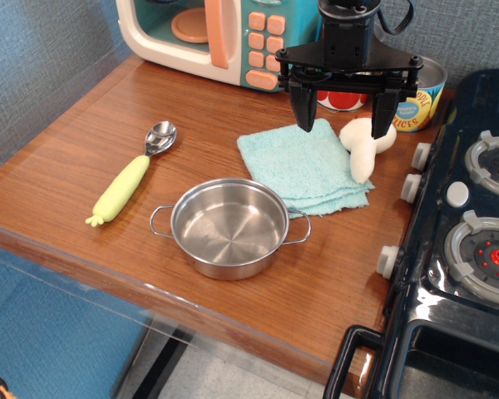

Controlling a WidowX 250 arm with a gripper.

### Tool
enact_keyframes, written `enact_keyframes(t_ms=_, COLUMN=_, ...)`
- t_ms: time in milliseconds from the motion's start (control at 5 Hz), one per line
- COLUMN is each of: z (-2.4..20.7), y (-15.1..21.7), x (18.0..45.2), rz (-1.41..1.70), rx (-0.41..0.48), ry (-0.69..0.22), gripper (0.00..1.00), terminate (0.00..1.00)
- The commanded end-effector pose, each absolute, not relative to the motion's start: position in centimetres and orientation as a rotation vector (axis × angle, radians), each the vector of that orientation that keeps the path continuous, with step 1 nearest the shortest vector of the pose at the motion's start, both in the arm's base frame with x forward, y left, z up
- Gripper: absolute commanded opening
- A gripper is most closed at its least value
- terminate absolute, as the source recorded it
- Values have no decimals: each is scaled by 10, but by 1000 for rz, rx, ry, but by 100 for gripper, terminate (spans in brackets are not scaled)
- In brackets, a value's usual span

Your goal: Place the mushroom into the pot

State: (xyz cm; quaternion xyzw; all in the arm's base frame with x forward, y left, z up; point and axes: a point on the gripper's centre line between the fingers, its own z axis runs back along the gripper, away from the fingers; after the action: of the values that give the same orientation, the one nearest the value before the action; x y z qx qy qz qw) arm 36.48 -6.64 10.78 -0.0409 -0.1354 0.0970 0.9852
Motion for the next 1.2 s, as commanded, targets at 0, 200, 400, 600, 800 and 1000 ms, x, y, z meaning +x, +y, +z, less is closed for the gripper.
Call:
enact_keyframes(t_ms=0, z=108, y=-66, x=365, rz=195, rx=-82, ry=-272, gripper=100, terminate=0)
enact_keyframes(t_ms=200, z=92, y=-73, x=390, rz=217, rx=-73, ry=-248, gripper=100, terminate=0)
enact_keyframes(t_ms=400, z=76, y=-77, x=410, rz=238, rx=-70, ry=-208, gripper=100, terminate=0)
enact_keyframes(t_ms=600, z=65, y=-82, x=426, rz=267, rx=-82, ry=-181, gripper=100, terminate=0)
enact_keyframes(t_ms=800, z=58, y=-88, x=432, rz=271, rx=-70, ry=-158, gripper=100, terminate=0)
enact_keyframes(t_ms=1000, z=51, y=-93, x=434, rz=249, rx=-51, ry=-129, gripper=100, terminate=0)
